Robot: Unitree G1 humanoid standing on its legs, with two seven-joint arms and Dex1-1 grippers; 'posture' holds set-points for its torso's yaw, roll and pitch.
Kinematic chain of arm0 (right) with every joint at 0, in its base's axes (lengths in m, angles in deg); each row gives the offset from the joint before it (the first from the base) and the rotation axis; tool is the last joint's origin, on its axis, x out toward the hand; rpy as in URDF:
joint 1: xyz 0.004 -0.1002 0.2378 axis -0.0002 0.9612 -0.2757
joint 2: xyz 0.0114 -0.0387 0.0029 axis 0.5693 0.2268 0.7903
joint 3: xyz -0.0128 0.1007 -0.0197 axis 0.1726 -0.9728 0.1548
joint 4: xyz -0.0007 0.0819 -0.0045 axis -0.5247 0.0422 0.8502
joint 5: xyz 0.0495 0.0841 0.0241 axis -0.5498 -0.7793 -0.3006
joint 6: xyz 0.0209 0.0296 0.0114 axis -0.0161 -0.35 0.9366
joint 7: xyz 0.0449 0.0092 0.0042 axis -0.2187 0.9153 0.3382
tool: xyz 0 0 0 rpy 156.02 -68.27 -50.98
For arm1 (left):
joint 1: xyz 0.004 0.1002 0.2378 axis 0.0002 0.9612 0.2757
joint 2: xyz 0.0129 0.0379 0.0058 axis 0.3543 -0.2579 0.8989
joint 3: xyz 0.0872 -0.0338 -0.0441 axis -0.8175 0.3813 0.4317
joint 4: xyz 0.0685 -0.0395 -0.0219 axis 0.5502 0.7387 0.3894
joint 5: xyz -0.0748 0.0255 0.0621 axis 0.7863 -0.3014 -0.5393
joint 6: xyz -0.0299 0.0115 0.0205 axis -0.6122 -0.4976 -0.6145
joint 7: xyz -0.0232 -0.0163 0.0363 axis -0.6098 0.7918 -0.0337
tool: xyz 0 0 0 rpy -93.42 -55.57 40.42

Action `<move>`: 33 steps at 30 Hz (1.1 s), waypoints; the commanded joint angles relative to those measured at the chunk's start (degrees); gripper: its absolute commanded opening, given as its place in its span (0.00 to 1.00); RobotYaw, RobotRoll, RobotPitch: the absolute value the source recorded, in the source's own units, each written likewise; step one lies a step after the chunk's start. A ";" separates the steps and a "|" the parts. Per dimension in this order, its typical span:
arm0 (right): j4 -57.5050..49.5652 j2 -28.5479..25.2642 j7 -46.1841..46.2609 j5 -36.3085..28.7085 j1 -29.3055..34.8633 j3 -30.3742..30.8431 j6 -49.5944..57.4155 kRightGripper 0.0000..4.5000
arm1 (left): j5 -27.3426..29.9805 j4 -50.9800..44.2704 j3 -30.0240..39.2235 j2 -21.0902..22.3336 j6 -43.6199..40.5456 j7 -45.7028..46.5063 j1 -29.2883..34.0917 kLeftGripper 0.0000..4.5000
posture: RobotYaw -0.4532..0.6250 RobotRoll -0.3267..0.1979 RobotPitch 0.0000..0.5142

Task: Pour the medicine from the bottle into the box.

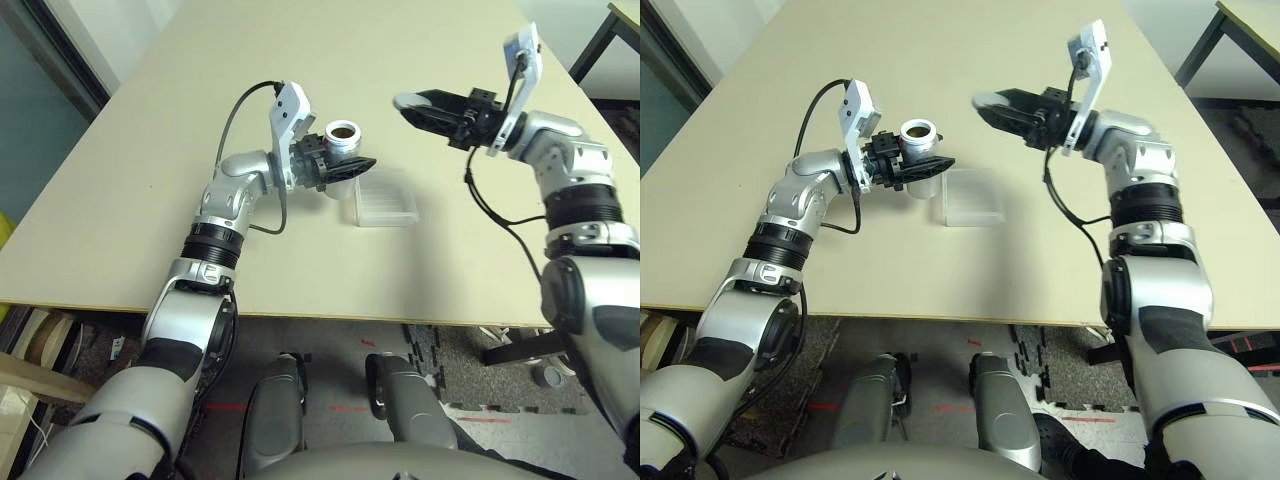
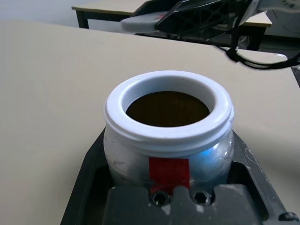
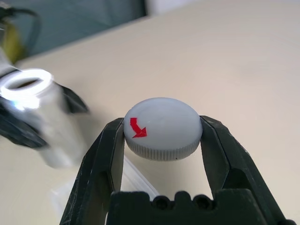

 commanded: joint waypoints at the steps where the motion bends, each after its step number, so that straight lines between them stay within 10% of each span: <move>1: -4.93 -3.07 3.25 1.90 3.52 1.10 2.80 0.57 | -0.55 0.87 0.04 0.19 0.95 -0.12 -0.76 0.58 | 0.26 0.62 0.28; 18: -4.80 -7.38 11.79 6.35 9.18 2.29 5.30 0.57 | -0.70 2.39 0.36 0.60 1.95 0.06 -1.44 0.58 | 0.27 0.62 0.29; 24: -4.59 -7.00 12.92 6.43 9.00 2.36 3.91 1.00 | -0.84 2.84 0.40 0.95 2.24 0.06 -1.59 0.58 | 0.27 0.62 0.28; 33: -8.86 -6.76 7.96 3.83 10.25 2.44 3.45 1.00 | -2.04 4.52 0.06 1.46 3.73 0.40 -2.32 0.58 | 0.26 0.62 0.28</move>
